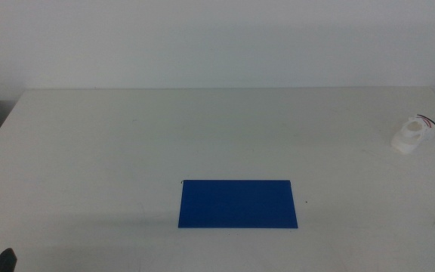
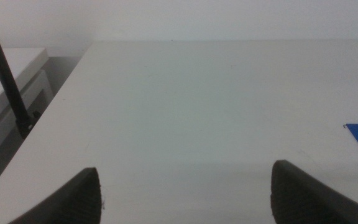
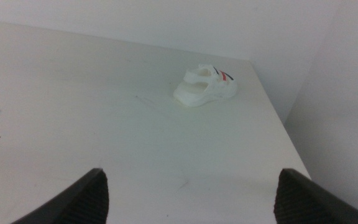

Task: Use one arm to grab the shoe from the table and place it on the mat.

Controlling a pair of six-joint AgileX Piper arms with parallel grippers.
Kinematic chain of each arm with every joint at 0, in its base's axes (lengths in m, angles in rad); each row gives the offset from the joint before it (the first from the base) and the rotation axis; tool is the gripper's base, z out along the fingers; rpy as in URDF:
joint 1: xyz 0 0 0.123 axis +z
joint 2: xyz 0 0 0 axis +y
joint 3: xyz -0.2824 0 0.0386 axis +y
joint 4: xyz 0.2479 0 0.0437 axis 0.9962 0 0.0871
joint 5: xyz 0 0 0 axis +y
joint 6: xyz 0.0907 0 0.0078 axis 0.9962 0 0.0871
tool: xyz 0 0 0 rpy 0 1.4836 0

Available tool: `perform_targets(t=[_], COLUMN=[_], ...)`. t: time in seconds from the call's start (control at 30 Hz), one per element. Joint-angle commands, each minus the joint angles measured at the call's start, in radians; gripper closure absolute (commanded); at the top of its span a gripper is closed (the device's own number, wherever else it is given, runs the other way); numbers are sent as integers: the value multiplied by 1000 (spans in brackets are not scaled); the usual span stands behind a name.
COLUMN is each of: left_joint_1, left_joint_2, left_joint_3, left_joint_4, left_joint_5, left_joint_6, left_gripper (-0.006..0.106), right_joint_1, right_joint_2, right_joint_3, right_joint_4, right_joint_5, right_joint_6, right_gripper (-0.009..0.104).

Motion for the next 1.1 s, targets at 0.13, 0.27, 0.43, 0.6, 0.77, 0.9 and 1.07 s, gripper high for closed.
perform_targets(t=[0.13, 0.27, 0.43, 0.6, 0.77, 0.9, 1.07], left_joint_1=[-4, -4, -4, -4, -4, -4, -4], left_joint_2=[-13, -13, -13, -13, -13, -13, -13], left_joint_3=[7, 7, 7, 7, 7, 7, 7], left_joint_4=[-8, -8, -8, -8, -8, -8, -8], left_joint_5=[-80, -80, -80, -80, -80, -80, -80], left_joint_6=[-5, -5, -5, -5, -5, -5, -5], left_gripper=[7, 7, 7, 7, 7, 7, 7], right_joint_1=[0, 0, 0, 0, 0, 0, 0], right_joint_2=[96, 206, 384, 577, 790, 956, 1146], right_joint_3=[-92, -184, -345, -537, -730, -884, -1096], right_joint_4=[1, -7, -7, -6, -1, 88, 150], right_joint_5=[25, 37, 37, 52, 58, 118, 280], right_joint_6=[-5, -5, -5, -5, -5, 127, 395], right_gripper=[11, 11, 11, 11, 11, 11, 11])
